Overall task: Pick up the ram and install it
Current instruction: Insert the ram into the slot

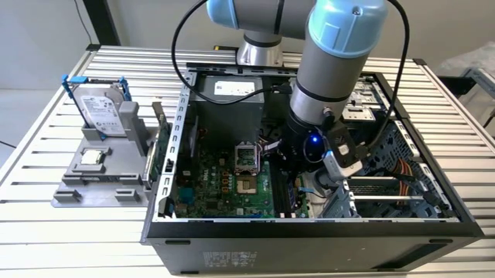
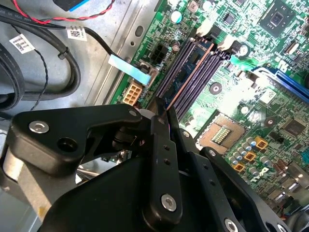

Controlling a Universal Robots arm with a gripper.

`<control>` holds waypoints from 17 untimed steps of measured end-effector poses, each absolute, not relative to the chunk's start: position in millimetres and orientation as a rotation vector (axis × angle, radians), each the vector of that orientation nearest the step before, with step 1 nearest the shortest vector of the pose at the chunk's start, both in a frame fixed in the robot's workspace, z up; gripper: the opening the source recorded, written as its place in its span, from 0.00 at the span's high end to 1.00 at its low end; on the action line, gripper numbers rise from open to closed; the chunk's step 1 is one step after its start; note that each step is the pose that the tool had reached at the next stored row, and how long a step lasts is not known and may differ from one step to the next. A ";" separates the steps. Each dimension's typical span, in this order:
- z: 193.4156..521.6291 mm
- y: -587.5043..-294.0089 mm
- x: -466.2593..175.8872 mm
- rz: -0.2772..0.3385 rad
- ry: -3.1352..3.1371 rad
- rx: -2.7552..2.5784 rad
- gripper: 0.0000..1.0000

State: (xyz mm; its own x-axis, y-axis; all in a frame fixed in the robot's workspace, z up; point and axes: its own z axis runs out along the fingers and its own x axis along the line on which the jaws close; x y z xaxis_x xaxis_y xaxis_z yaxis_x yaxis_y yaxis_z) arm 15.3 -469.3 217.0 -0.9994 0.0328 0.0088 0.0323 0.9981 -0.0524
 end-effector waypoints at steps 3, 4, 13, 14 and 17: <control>216.9 -469.2 15.7 0.081 -3.131 -0.038 1.00; 216.9 -469.2 15.7 0.081 -3.131 -0.036 1.00; 211.6 -469.4 15.7 0.063 -3.132 -0.035 1.00; 211.2 -469.3 15.7 0.060 -3.133 -0.035 1.00; 211.1 -469.2 15.8 0.060 -3.133 -0.035 1.00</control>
State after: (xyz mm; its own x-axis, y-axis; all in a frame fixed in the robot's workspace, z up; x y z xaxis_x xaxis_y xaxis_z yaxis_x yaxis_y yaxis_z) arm 15.8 -469.2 211.1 -0.9997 0.0227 0.0077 0.0224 0.9990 -0.0385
